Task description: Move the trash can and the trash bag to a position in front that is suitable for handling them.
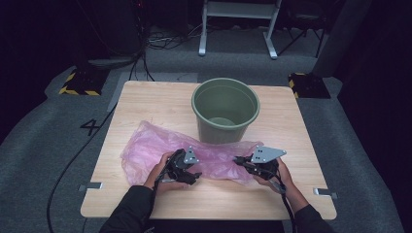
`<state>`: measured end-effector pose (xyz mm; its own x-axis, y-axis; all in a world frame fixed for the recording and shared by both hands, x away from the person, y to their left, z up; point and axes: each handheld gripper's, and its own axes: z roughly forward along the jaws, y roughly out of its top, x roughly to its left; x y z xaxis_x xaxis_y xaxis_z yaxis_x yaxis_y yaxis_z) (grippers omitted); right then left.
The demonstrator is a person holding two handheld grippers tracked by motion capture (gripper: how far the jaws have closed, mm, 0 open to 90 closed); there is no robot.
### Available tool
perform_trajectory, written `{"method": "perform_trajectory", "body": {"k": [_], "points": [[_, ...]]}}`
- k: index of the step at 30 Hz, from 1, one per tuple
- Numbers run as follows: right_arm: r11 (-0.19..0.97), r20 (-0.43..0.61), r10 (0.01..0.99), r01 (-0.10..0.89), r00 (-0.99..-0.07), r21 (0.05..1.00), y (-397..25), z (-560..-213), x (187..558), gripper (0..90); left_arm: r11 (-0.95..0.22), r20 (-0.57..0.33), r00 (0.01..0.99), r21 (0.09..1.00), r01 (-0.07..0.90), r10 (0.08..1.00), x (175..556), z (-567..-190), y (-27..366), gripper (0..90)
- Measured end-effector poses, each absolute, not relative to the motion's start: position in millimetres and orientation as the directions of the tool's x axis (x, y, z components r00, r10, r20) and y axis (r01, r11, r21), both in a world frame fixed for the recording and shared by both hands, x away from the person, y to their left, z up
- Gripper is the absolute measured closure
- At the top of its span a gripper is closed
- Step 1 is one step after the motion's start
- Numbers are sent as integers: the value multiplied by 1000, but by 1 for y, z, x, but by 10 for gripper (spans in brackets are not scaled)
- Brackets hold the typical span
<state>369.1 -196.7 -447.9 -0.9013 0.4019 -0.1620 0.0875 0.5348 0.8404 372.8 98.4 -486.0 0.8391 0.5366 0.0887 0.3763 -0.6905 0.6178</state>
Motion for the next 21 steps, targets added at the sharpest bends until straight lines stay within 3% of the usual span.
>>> {"method": "perform_trajectory", "body": {"k": [1,4,5,8,9,11,13,15,17,19,21], "points": [[535,-164,396,81,-904,841,-196,-448,368,896,-682,78,840,626,378,537,374,-486,99,446],[528,-156,394,84,-906,845,-196,-447,368,896,-684,83,840,626,374,536,374,-486,99,504],[523,-147,393,89,-908,848,-196,-448,368,889,-685,87,840,627,371,535,374,-486,99,612],[520,-138,394,96,-909,849,-197,-448,369,870,-684,110,827,628,372,551,375,-486,100,690],[519,-127,397,108,-909,848,-198,-450,369,797,-675,108,817,630,384,566,376,-487,101,748],[512,-116,405,119,-907,851,-200,-451,370,714,-673,116,812,632,384,572,376,-487,103,788],[494,-104,429,136,-897,859,-202,-450,371,529,-654,115,795,644,397,596,377,-487,107,823],[471,-80,448,159,-891,868,-206,-449,372,425,-639,112,786,657,401,608,378,-485,111,847],[464,-76,452,162,-889,871,-209,-449,372,389,-623,106,779,670,403,618,378,-484,113,850],[445,-60,490,190,-870,875,-222,-449,372,256,-603,101,769,688,405,632,377,-481,119,866],[436,-53,509,204,-859,876,-231,-450,373,232,-584,88,760,699,413,643,377,-479,124,869]]}}
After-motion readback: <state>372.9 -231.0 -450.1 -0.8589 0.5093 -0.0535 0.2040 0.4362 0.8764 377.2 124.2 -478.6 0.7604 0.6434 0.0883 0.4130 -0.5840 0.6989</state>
